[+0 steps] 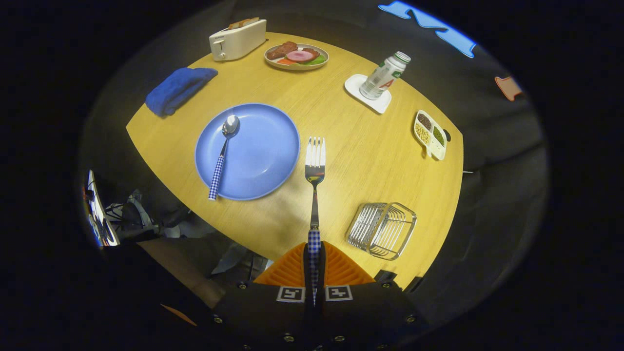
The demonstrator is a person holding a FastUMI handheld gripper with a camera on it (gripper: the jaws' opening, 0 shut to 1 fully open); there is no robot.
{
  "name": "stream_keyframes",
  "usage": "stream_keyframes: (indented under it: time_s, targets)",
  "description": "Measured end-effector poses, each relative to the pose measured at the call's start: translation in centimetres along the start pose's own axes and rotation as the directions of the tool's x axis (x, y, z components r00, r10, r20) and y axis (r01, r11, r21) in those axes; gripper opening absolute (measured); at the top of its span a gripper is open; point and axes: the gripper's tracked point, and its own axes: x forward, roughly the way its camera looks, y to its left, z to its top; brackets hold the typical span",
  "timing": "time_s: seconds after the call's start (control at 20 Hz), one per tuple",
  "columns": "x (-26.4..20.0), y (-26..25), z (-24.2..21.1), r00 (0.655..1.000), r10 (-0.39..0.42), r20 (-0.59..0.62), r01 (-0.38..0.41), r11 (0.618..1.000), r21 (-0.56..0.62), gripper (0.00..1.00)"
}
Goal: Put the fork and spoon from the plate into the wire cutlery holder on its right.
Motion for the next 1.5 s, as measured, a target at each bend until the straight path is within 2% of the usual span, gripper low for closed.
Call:
stream_keyframes:
  time_s: [0.4, 0.75, 0.95, 1.5]
  targets:
    - [-2.0, -5.2, -4.7, 0.996, -0.055, -0.068, 0.058, 0.998, 0.04, 0.01]
    - [-2.5, -9.5, -8.7, 0.97, -0.104, -0.218, 0.101, 0.995, -0.026, 0.01]
    - [-2.2, -10.8, -9.0, 0.96, -0.112, -0.256, 0.1, 0.993, -0.062, 0.01]
    - [0.4, -13.8, -8.5, 0.903, -0.16, -0.398, 0.071, 0.971, -0.23, 0.01]
